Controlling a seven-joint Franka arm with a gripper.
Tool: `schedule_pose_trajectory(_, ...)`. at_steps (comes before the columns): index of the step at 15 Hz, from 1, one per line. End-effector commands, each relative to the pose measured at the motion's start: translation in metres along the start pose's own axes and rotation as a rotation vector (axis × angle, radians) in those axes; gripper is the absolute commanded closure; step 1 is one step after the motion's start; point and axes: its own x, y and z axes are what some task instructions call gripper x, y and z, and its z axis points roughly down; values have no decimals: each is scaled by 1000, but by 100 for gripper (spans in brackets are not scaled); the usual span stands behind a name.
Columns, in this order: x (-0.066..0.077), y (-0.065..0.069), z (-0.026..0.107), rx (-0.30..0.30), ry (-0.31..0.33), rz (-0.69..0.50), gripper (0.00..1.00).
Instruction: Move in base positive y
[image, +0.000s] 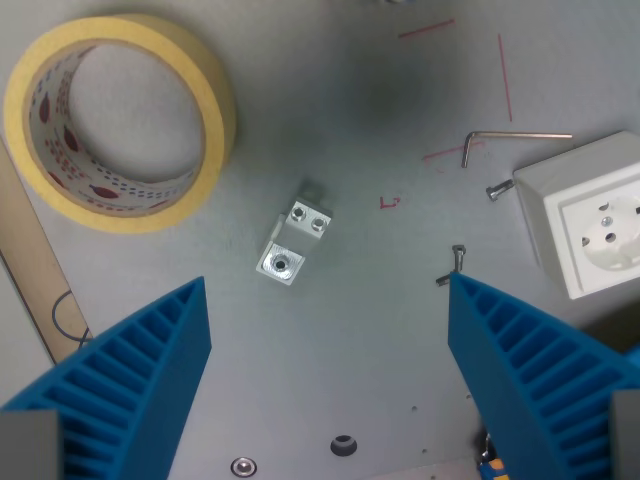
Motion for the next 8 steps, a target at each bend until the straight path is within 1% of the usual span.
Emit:
schedule_pose_trajectory(1,-2,-5,-2,1,3,0,0)
schedule_pose_trajectory(8,-16,-40,-2,1,3,0,0)
